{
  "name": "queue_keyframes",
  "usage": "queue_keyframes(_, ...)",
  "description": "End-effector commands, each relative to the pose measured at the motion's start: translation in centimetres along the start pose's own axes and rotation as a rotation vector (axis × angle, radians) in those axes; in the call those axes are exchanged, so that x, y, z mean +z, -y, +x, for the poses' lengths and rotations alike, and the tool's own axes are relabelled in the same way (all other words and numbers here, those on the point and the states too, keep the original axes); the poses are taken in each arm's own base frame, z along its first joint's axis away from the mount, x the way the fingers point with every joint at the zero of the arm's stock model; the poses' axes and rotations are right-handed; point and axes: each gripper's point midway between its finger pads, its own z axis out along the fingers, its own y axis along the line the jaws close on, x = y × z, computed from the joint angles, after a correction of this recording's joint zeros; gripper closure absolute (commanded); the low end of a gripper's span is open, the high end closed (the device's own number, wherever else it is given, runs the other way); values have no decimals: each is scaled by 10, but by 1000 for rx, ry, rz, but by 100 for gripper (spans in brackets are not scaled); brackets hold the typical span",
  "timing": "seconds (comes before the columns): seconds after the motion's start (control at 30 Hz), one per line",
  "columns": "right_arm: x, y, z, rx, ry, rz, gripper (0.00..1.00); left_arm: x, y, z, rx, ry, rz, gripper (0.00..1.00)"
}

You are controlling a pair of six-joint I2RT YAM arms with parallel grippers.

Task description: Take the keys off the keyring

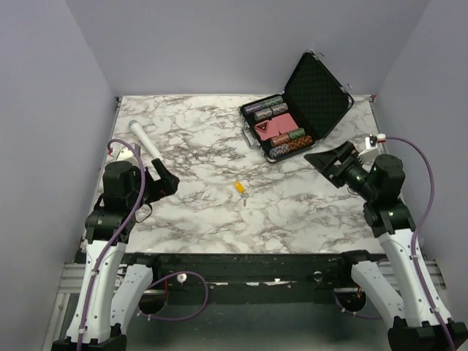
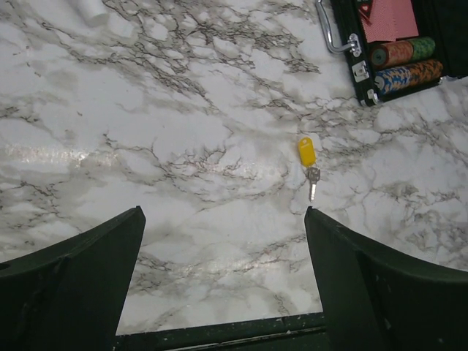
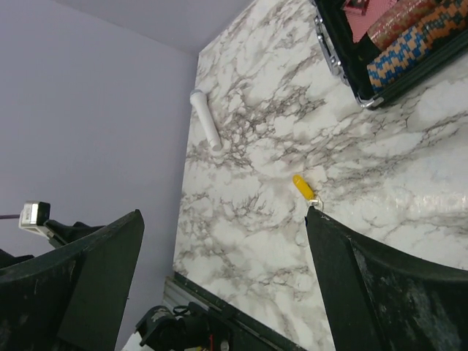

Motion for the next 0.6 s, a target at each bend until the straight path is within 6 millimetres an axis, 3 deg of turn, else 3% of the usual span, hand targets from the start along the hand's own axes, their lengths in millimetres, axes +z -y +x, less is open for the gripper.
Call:
queue_keyframes(0.0, -9, 18, 43, 140, -130, 20, 0, -4, 12, 9, 35, -33, 92, 1)
queue_keyframes(0.17, -12, 55, 91, 284, -262, 77, 0, -5, 26, 9, 61, -41, 170, 1)
queue_keyframes(0.27, -12, 67, 112, 327, -331, 66, 0, 2, 35, 11, 72, -68, 227, 1)
queue_keyframes(0.57, -21, 76, 115, 235, -359, 134, 0, 39, 69, 23, 227, -169, 268, 2)
